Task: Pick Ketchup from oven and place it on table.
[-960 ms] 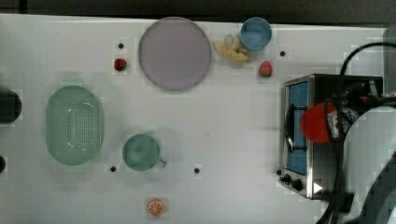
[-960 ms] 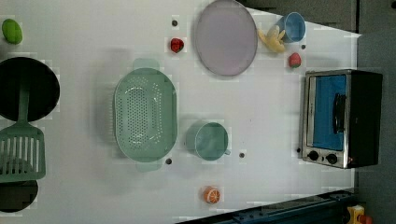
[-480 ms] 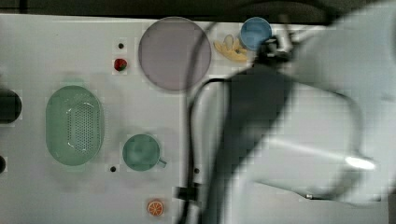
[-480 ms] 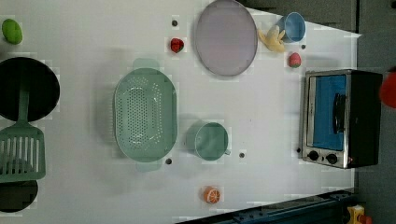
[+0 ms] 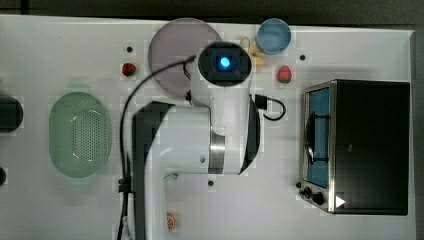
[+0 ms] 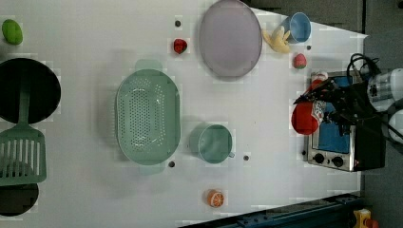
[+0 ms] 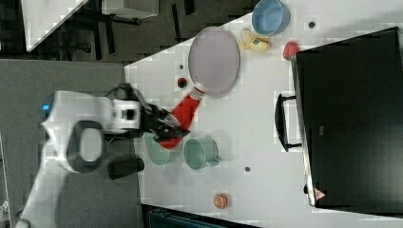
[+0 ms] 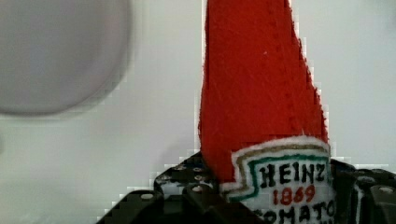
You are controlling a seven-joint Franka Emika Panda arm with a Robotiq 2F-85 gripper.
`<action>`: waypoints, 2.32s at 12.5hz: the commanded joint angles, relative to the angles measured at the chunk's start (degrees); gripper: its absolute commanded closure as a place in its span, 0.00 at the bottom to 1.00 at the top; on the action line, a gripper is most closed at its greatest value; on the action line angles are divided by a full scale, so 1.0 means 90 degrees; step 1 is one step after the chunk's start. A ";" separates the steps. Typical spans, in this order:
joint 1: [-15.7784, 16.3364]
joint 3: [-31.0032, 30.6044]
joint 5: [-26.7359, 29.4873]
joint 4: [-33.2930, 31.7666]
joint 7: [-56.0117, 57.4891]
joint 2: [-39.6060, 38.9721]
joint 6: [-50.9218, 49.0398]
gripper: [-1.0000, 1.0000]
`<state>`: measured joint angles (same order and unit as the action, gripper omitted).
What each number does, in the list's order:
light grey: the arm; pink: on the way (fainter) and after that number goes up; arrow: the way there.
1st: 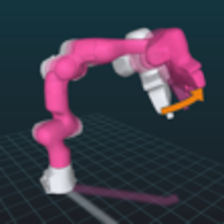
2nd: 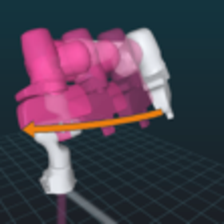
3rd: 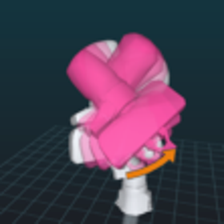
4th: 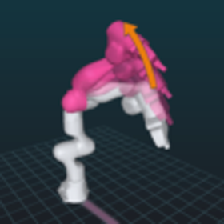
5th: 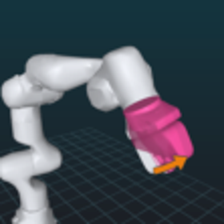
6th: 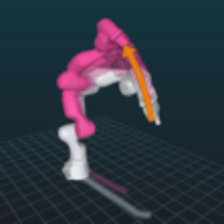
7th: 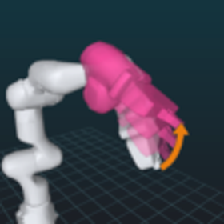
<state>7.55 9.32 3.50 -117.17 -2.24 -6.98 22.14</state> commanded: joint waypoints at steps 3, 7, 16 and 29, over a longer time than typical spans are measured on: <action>-0.0047 0.0009 -0.0157 -0.0969 -0.0068 -0.0354 0.1803 0.39; -0.0046 0.0003 -0.0145 -0.1165 -0.0072 -0.1606 0.3322 0.39; -0.0041 -0.0003 -0.0142 -0.0461 -0.0498 -0.0461 0.2812 0.00; -0.0065 0.0113 -0.0320 0.2828 -0.0536 0.0368 -0.2167 0.00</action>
<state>6.75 9.44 0.03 -91.20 -4.79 -4.80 2.51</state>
